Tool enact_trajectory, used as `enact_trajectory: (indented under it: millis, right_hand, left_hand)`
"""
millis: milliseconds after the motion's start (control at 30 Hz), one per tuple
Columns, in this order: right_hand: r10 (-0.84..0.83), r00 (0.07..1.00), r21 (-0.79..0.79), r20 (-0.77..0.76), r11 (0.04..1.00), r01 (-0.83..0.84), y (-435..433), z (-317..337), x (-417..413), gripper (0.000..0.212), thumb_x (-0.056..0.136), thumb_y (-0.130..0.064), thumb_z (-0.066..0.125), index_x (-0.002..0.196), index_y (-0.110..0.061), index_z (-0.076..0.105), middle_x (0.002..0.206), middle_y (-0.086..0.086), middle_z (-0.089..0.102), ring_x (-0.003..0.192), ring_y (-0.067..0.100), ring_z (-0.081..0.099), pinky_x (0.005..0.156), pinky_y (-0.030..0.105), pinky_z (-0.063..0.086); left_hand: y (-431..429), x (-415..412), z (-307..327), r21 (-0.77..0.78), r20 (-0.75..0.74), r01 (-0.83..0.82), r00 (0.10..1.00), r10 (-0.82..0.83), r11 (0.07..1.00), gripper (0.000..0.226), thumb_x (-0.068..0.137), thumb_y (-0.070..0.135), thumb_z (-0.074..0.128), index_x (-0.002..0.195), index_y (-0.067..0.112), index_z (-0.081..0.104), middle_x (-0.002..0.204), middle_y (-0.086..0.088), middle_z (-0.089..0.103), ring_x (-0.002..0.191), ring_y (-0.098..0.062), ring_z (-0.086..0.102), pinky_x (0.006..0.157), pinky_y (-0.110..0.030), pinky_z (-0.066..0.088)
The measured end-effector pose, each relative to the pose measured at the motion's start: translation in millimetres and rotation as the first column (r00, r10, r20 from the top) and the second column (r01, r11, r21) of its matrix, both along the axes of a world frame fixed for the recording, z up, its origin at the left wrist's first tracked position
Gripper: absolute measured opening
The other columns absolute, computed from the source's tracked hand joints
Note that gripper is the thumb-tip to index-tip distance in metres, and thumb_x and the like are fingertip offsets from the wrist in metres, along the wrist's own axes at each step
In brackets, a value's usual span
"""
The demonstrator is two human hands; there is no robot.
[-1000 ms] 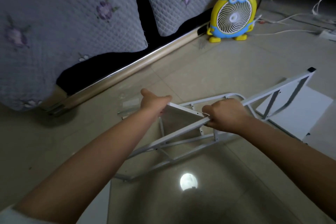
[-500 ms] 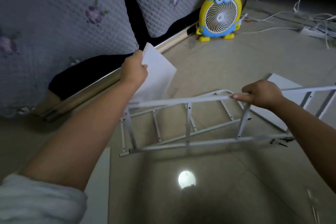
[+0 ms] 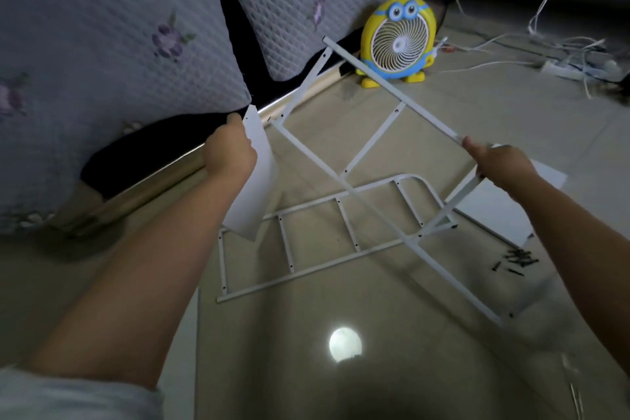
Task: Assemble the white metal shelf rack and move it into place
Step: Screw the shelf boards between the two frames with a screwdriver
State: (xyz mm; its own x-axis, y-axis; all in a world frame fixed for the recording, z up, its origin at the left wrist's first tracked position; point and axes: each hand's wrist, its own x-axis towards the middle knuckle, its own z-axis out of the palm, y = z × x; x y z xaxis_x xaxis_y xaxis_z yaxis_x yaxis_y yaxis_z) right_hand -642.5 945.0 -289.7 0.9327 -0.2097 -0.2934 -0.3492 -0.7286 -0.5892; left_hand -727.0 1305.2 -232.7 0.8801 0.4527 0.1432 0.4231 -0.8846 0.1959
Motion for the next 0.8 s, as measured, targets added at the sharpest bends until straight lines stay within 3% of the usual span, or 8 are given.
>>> enact_trajectory:
  millis: [133, 200, 367, 500, 600, 667, 800]
  right_hand:
    - [-0.126, 0.991, 0.106, -0.055, 0.986, 0.131, 0.9, -7.0, -3.3, 0.068, 0.081, -0.070, 0.042, 0.058, -0.006, 0.049, 0.058, 0.007, 0.044, 0.049, 0.021, 0.039, 0.050, 0.028, 0.033]
    - [-0.149, 0.984, 0.215, -0.098, 0.962, 0.167, 6.4, -9.6, -5.6, 0.064, 0.080, -0.070, 0.043, 0.060, -0.009, 0.045, 0.056, 0.004, 0.038, 0.044, 0.017, 0.032, 0.043, 0.024, 0.025]
    - [-0.118, 0.984, 0.422, -0.137, 0.891, 0.166, 16.7, 0.4, -8.3, 0.060, 0.085, -0.068, 0.039, 0.058, -0.014, 0.035, 0.047, 0.001, 0.029, 0.023, 0.007, 0.023, 0.036, 0.005, 0.020]
    - [-0.077, 0.980, 0.421, -0.184, 0.895, 0.150, 15.1, 0.2, -15.1, 0.059, 0.084, -0.069, 0.038, 0.058, -0.016, 0.035, 0.031, -0.007, 0.027, 0.025, 0.007, 0.022, 0.036, 0.007, 0.019]
    - [-0.039, 0.980, 0.365, -0.194, 0.925, 0.109, 17.6, -3.9, -19.2, 0.059, 0.083, -0.069, 0.040, 0.059, -0.015, 0.038, 0.041, -0.003, 0.029, 0.035, 0.010, 0.023, 0.038, 0.011, 0.019]
    - [-0.028, 0.980, 0.374, -0.199, 0.922, 0.103, 14.7, -9.1, -22.3, 0.059, 0.083, -0.068, 0.039, 0.060, -0.015, 0.038, 0.048, -0.002, 0.028, 0.039, 0.011, 0.023, 0.039, 0.014, 0.019]
    - [0.036, 0.966, 0.392, -0.256, 0.918, 0.069, 11.8, -18.2, -30.5, 0.060, 0.083, -0.069, 0.037, 0.058, -0.015, 0.037, 0.035, -0.005, 0.027, 0.029, 0.009, 0.023, 0.035, 0.012, 0.021]
  left_hand:
    - [-25.2, -7.3, -17.5, -0.062, -0.012, 0.109, 0.994, -0.110, 0.992, 0.027, 0.093, 0.011, 0.049, 0.118, 0.003, 0.047, 0.114, -0.018, 0.060, 0.105, -0.036, 0.055, 0.078, -0.037, 0.043]
    - [-45.8, -11.2, -23.3, -0.093, -0.015, 0.222, 0.974, -0.224, 0.971, 0.028, 0.092, 0.014, 0.050, 0.119, 0.007, 0.049, 0.113, -0.015, 0.062, 0.103, -0.035, 0.057, 0.078, -0.036, 0.044]
    - [-83.8, -28.3, -37.5, -0.134, -0.036, 0.355, 0.931, -0.363, 0.925, 0.024, 0.090, 0.017, 0.053, 0.110, 0.004, 0.049, 0.105, -0.016, 0.063, 0.098, -0.035, 0.058, 0.073, -0.034, 0.042]
    - [-105.3, -40.9, -56.6, -0.199, -0.037, 0.371, 0.922, -0.385, 0.907, 0.021, 0.090, 0.017, 0.053, 0.106, 0.004, 0.051, 0.101, -0.019, 0.063, 0.095, -0.036, 0.058, 0.071, -0.035, 0.039]
    - [-114.4, -41.6, -63.5, -0.364, 0.033, 0.337, 0.936, -0.350, 0.868, 0.024, 0.088, 0.016, 0.058, 0.108, 0.003, 0.056, 0.103, -0.015, 0.065, 0.096, -0.033, 0.060, 0.076, -0.033, 0.043]
    - [-111.1, -42.5, -65.5, -0.451, 0.039, 0.318, 0.940, -0.338, 0.834, 0.018, 0.084, 0.014, 0.063, 0.099, 0.005, 0.060, 0.095, -0.013, 0.065, 0.092, -0.030, 0.060, 0.072, -0.031, 0.044]
    - [-96.1, -61.7, -73.2, -0.428, -0.152, 0.372, 0.869, -0.471, 0.824, 0.007, 0.079, 0.010, 0.058, 0.080, 0.009, 0.051, 0.078, -0.007, 0.051, 0.083, -0.030, 0.056, 0.057, -0.029, 0.026]
